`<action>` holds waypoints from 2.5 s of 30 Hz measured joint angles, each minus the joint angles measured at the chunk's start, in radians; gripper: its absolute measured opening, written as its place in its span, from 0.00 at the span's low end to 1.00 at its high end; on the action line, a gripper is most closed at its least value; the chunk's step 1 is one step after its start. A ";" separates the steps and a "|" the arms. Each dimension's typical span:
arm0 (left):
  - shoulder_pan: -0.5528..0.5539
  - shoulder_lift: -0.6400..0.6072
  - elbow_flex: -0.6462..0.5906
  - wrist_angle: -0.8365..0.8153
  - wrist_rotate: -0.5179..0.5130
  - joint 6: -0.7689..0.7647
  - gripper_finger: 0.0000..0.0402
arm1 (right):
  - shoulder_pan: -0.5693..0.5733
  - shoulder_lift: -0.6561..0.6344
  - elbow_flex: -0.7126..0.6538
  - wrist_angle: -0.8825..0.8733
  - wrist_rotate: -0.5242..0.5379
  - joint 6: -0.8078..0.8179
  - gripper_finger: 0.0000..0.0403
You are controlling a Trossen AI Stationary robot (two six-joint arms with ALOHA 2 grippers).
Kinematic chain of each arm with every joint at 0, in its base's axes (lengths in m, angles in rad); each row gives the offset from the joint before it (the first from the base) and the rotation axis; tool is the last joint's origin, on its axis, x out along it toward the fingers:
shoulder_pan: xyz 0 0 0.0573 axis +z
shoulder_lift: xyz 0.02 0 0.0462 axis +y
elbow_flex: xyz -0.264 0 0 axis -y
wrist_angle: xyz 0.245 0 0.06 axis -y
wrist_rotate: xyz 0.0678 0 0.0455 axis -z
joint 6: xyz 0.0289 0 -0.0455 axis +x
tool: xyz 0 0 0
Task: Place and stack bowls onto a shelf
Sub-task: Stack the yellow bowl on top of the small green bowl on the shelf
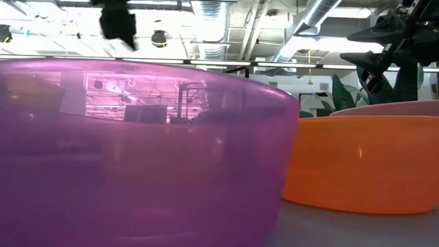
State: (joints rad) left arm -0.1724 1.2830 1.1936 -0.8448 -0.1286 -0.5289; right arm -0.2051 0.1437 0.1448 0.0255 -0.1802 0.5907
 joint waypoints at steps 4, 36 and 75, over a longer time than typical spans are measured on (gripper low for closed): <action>0.028 0.045 0.036 0.038 -0.067 -0.107 0.45 | 0.000 0.000 0.000 -0.025 0.000 0.001 0.47; -0.094 0.503 0.223 0.065 0.017 0.165 0.44 | 0.001 0.000 0.000 -0.083 -0.001 0.004 0.47; -0.057 0.652 0.222 0.100 0.071 0.305 0.26 | 0.001 -0.001 0.000 -0.123 -0.005 0.012 0.47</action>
State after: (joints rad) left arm -0.2294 1.9354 1.4158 -0.7448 -0.0581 -0.2243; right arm -0.2043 0.1429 0.1444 -0.0971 -0.1848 0.6023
